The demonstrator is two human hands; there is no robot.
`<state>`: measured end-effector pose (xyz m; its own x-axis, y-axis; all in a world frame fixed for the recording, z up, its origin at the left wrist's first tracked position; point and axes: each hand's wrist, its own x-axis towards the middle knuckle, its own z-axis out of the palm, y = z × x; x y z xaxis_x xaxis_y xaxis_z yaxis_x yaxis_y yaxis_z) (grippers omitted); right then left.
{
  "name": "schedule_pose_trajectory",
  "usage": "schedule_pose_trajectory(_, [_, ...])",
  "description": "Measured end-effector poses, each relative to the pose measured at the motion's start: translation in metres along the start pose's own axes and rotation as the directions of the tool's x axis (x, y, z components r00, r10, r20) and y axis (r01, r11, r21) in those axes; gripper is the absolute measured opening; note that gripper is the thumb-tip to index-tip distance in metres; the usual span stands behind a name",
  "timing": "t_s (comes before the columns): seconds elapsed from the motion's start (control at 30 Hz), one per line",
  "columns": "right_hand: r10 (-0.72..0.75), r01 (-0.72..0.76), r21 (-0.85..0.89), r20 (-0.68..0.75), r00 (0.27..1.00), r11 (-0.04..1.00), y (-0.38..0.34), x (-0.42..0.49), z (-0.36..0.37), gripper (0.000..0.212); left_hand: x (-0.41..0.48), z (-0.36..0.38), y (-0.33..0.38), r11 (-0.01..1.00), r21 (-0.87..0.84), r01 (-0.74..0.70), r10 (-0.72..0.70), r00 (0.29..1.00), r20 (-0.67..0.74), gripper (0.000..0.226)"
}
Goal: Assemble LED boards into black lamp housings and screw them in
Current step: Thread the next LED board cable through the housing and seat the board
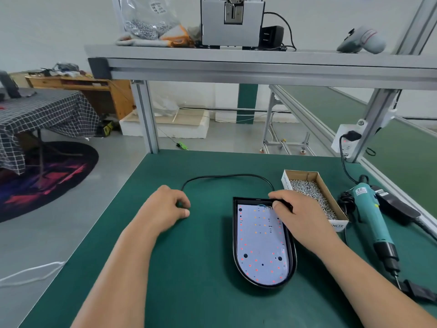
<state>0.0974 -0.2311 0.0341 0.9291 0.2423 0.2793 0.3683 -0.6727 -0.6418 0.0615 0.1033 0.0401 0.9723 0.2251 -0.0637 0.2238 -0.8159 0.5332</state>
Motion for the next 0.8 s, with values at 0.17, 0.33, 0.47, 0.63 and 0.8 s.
schedule_pose_trajectory(0.17, [0.004,-0.001,0.048,-0.051,0.999,0.999,-0.002,0.0,0.004,0.026,-0.003,0.027,0.025,0.983,0.099,-0.156,0.161,0.986,-0.043,0.018])
schedule_pose_trajectory(0.33, [0.013,-0.007,0.103,-0.055,0.998,0.995,0.001,0.0,0.003,0.019,-0.003,0.034,0.032,0.972,0.061,-0.225,0.225,0.974,0.008,0.015])
schedule_pose_trajectory(0.47, [-0.011,0.02,0.115,-0.073,0.997,0.993,0.002,0.0,0.002,0.016,-0.001,0.018,0.02,0.961,-0.257,-0.098,0.106,0.994,0.017,0.032])
schedule_pose_trajectory(0.63, [-0.05,0.06,0.1,-0.097,0.994,0.993,0.005,0.001,0.0,0.039,0.006,0.006,-0.003,0.982,-0.182,-0.056,0.034,0.992,-0.125,0.025])
schedule_pose_trajectory(0.8, [0.022,0.019,0.228,-0.176,0.984,0.973,0.004,0.003,-0.006,0.029,0.009,0.004,-0.013,0.985,-0.17,0.006,-0.012,0.999,-0.034,0.024])
